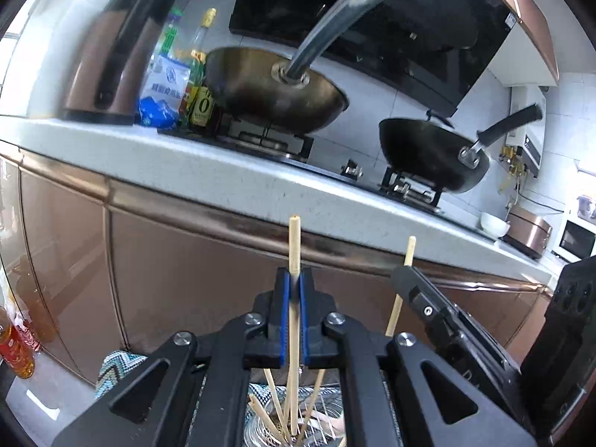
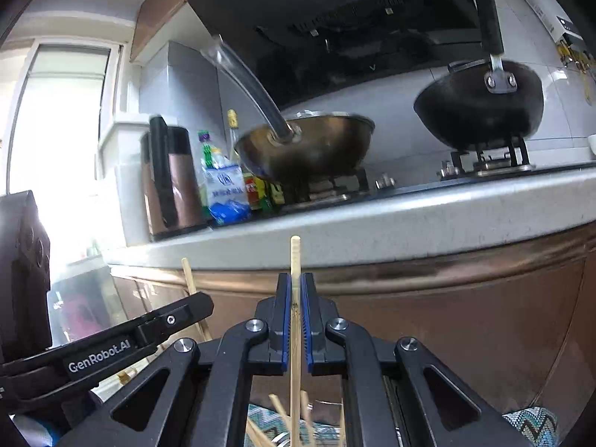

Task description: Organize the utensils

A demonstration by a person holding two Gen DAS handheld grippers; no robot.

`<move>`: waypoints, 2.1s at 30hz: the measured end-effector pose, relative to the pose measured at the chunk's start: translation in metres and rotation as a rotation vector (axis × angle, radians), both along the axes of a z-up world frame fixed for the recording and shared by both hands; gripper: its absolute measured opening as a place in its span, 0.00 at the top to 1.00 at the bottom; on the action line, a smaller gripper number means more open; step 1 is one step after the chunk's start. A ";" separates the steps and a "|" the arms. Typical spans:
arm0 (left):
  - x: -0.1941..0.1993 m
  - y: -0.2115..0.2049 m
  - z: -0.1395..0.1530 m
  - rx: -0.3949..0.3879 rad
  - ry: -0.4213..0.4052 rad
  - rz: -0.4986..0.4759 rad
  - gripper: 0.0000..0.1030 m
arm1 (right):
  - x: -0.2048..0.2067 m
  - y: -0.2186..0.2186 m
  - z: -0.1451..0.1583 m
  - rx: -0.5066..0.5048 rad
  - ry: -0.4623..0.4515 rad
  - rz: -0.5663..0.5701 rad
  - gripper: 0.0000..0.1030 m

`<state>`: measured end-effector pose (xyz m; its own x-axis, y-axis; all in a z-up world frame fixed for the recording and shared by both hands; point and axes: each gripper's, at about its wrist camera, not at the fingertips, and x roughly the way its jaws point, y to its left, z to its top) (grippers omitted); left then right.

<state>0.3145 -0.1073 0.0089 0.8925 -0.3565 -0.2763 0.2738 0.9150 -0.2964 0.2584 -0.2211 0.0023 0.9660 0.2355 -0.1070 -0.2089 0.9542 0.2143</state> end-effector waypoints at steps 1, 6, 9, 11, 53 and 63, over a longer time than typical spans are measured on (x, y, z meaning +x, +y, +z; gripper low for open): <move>0.004 -0.002 -0.007 0.007 -0.001 0.004 0.96 | 0.002 0.000 -0.006 -0.003 0.006 -0.002 0.95; 0.011 -0.012 -0.031 0.048 -0.006 0.019 0.96 | 0.005 0.000 -0.033 -0.025 0.031 -0.017 0.94; 0.011 -0.013 -0.038 0.057 0.003 0.016 0.94 | 0.003 -0.002 -0.042 -0.018 0.043 -0.024 0.94; 0.008 -0.014 -0.040 0.072 0.000 0.019 0.94 | 0.001 -0.003 -0.044 -0.020 0.048 -0.028 0.94; -0.051 0.021 -0.015 0.129 -0.007 0.096 0.56 | -0.055 0.005 -0.017 -0.075 0.045 -0.138 0.57; -0.128 0.036 0.014 0.197 -0.051 0.158 0.47 | -0.126 0.011 0.002 -0.142 0.133 -0.200 0.43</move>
